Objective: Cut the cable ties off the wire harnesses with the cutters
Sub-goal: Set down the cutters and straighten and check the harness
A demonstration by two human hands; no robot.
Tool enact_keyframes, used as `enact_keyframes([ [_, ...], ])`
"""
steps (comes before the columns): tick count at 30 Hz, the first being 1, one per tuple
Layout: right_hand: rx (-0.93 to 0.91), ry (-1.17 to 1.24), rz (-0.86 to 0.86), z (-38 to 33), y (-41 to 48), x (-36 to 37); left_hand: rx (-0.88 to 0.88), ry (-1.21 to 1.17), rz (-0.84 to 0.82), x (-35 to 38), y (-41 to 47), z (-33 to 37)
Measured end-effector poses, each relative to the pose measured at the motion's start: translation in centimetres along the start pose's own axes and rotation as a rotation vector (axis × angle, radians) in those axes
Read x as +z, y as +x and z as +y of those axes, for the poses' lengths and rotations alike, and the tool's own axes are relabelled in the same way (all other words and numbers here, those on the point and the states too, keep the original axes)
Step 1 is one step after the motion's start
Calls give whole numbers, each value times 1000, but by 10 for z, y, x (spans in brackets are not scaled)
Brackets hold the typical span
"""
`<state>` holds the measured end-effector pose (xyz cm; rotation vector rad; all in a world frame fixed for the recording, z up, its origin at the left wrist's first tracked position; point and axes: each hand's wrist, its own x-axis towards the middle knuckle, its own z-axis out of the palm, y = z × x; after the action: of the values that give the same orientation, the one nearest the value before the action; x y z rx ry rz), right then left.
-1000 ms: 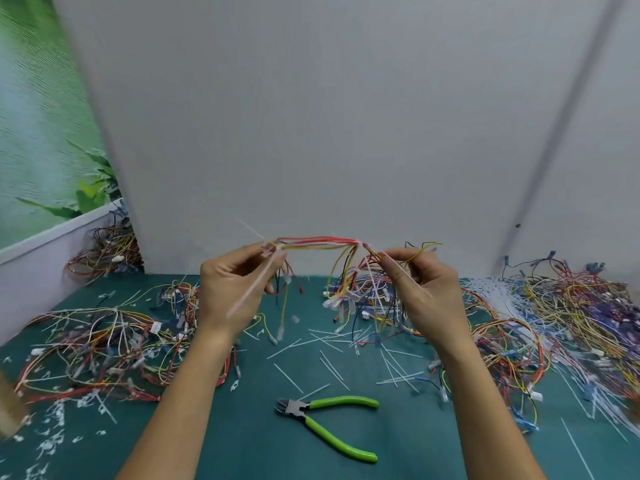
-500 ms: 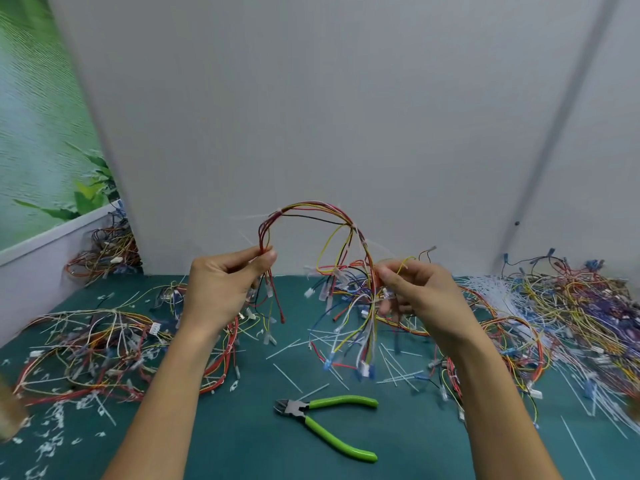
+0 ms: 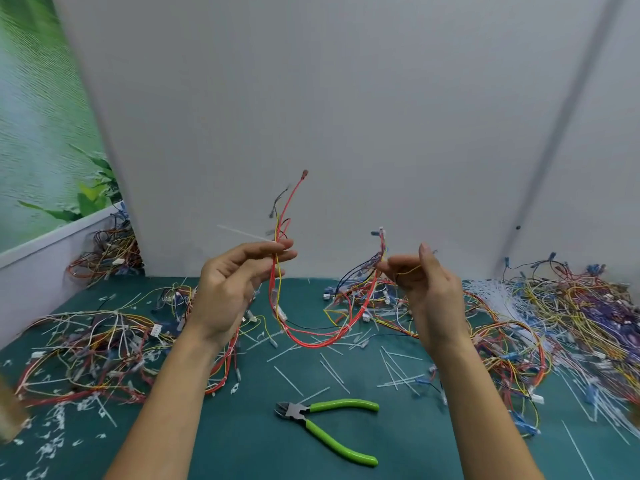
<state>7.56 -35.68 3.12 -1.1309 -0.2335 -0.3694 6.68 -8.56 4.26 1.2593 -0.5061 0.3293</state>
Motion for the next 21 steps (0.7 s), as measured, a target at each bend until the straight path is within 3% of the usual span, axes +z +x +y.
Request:
enact_keyframes([
  [3,3,181,108,1,1,2,-10,-117,104,4,2,-1],
  [8,105,487,40,2,1,4,-59,-212,85,5,4,-4],
  [21,211,515,-201,-6,7,-11,-17,65,12,3,3,-6],
])
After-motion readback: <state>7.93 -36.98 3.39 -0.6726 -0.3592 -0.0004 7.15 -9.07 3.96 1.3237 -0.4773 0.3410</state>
